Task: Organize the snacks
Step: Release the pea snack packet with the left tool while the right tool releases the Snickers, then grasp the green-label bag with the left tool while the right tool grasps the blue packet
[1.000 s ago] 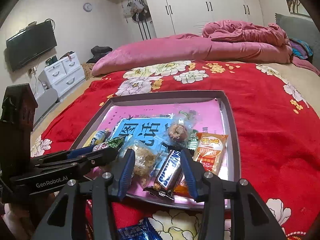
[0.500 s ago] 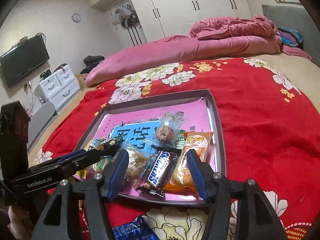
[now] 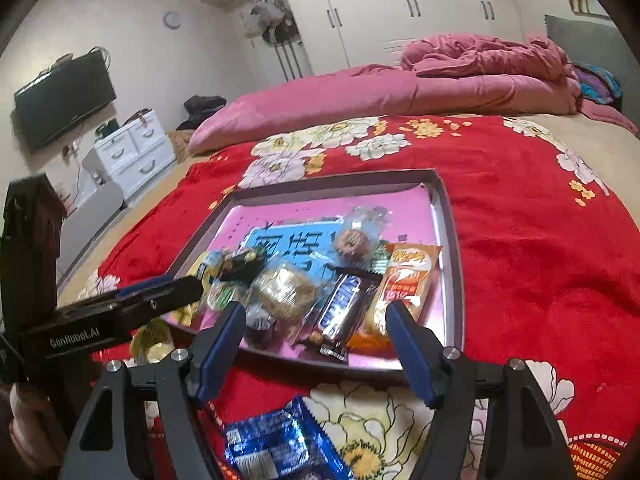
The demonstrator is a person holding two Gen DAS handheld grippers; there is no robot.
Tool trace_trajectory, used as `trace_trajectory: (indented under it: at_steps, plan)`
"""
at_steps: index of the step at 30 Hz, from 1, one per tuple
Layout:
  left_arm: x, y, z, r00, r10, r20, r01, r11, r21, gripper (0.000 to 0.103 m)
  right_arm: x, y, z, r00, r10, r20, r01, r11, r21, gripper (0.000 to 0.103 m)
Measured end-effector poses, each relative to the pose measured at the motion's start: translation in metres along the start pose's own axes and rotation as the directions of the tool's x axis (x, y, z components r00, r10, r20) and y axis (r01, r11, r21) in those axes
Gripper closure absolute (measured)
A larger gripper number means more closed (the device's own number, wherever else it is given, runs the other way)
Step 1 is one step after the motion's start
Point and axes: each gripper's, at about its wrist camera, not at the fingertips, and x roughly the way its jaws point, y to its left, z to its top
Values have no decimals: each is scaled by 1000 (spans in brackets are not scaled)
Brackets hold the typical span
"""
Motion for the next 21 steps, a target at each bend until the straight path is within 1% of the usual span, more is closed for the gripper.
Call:
trace_trajectory:
  at_steps: [5,8,11,16,21]
  plan:
    - [-6,5,-5,1000,16,-20,-16,1000,-10,27,-5,9,-8,1000,-17,-18,16,999,-51,30]
    - [-12,9,-8,999,35,-19,-36,999,-21,27,-6,12,-13,999,-6,-37,3,998,-58,29]
    - [-17,17,-12,999,44,-32,-46,998,-53,27,-7,15,-19,998,-2,-58,-2,997,-71,28]
    - [-19,30,-18,996,51,-67,-58,992,-108,27,-5,23,-30,994,20,-108,-30,995,-91,27]
    - [-19,38,-27,994,45,-103,-60,987,-148,27,1,30,-41,984,45,-174,-66,991,-117,27]
